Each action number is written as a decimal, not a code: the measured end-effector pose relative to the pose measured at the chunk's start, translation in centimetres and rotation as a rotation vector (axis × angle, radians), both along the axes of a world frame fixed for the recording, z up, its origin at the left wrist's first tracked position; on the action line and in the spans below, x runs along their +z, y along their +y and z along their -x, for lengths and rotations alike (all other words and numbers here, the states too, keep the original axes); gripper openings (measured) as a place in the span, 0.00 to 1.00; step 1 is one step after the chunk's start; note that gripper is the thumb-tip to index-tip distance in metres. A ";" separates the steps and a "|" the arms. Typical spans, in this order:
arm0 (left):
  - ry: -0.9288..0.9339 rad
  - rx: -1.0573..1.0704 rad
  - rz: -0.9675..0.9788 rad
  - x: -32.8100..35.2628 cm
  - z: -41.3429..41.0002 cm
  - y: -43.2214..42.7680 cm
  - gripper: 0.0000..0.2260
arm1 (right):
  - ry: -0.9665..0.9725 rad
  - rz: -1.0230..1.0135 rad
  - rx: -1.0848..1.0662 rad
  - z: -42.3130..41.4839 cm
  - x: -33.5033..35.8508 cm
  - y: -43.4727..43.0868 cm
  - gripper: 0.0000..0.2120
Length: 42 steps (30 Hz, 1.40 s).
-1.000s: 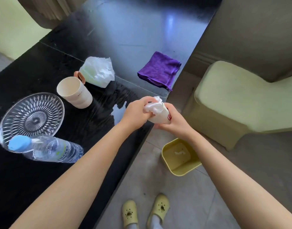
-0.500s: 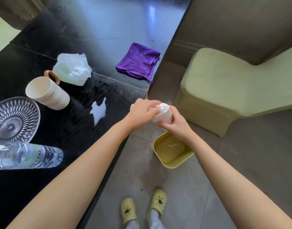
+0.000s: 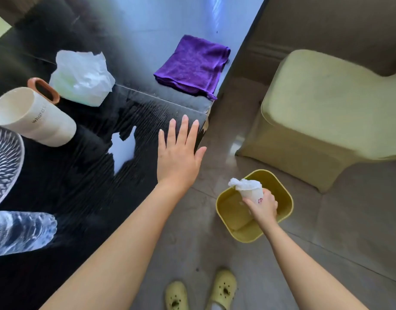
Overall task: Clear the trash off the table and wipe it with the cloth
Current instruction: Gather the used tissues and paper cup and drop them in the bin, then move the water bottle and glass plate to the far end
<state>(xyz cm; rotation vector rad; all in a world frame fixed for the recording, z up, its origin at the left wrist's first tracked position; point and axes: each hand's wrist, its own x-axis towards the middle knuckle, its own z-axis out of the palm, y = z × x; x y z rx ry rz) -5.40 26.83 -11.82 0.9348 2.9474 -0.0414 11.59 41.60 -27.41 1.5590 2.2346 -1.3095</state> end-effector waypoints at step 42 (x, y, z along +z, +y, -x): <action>-0.443 -0.028 0.012 8.3 0.0 -2.0 0.32 | -0.251 -0.102 0.957 12.4 23.1 0.2 0.27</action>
